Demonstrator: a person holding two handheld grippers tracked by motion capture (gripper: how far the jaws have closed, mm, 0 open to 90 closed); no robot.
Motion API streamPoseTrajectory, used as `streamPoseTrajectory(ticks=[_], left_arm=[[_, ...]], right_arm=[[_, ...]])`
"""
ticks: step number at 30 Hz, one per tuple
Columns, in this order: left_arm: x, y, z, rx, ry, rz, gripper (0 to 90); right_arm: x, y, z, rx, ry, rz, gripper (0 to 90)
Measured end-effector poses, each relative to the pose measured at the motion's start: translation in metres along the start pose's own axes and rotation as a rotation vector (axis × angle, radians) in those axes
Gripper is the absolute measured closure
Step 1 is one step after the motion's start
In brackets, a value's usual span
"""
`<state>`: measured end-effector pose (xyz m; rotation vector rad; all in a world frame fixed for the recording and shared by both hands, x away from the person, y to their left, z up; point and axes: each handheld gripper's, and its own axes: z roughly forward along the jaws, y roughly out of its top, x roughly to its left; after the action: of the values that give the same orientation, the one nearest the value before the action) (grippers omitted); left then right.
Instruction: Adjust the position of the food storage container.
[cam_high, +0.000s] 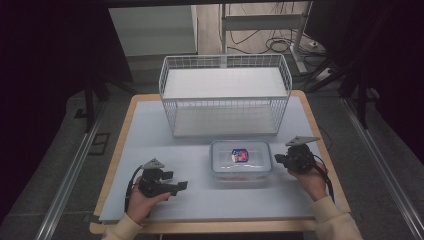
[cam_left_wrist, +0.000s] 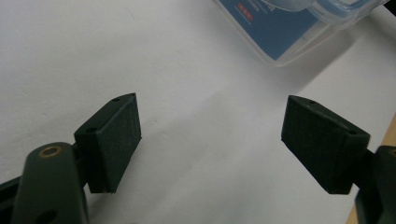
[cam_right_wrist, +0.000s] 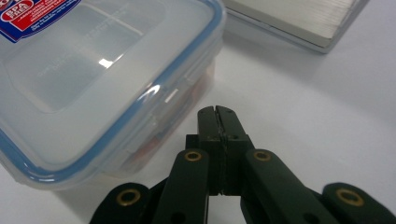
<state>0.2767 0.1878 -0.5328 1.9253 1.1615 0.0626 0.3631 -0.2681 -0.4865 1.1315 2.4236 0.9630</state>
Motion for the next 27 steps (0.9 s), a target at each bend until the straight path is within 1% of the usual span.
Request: streamPoseTrajectory(ticks=[4,7,9,13,18,22,26,27], left_arm=[[0.001,0.000,0.000,0.000,0.001,-0.003,19.6],[0.000,0.000,0.000,0.001,0.001,-0.001,19.6],[0.001,0.000,0.000,0.001,0.001,-0.002,19.6],[0.001,0.000,0.000,-0.001,0.002,-0.003,19.6],[0.001,0.000,-0.001,-0.004,0.004,-0.007,19.6],[0.001,0.000,-0.001,-0.002,0.004,-0.007,19.6],[0.002,0.000,-0.001,-0.002,0.003,-0.008,19.6],[0.002,0.000,-0.001,-0.003,0.004,-0.008,19.6]], right_arm=[[0.004,0.002,0.004,0.005,0.003,-0.004,90.0],[0.007,0.005,0.006,0.004,0.007,-0.016,90.0],[0.010,0.007,0.008,0.016,-0.022,-0.036,90.0],[0.012,0.007,0.011,0.025,-0.023,-0.040,90.0],[0.019,0.011,0.016,0.022,-0.019,-0.055,90.0],[0.025,0.013,0.019,0.020,-0.006,-0.068,90.0],[0.035,0.018,0.026,0.008,-0.011,-0.082,90.0],[0.035,0.018,0.026,0.008,-0.011,-0.082,90.0]])
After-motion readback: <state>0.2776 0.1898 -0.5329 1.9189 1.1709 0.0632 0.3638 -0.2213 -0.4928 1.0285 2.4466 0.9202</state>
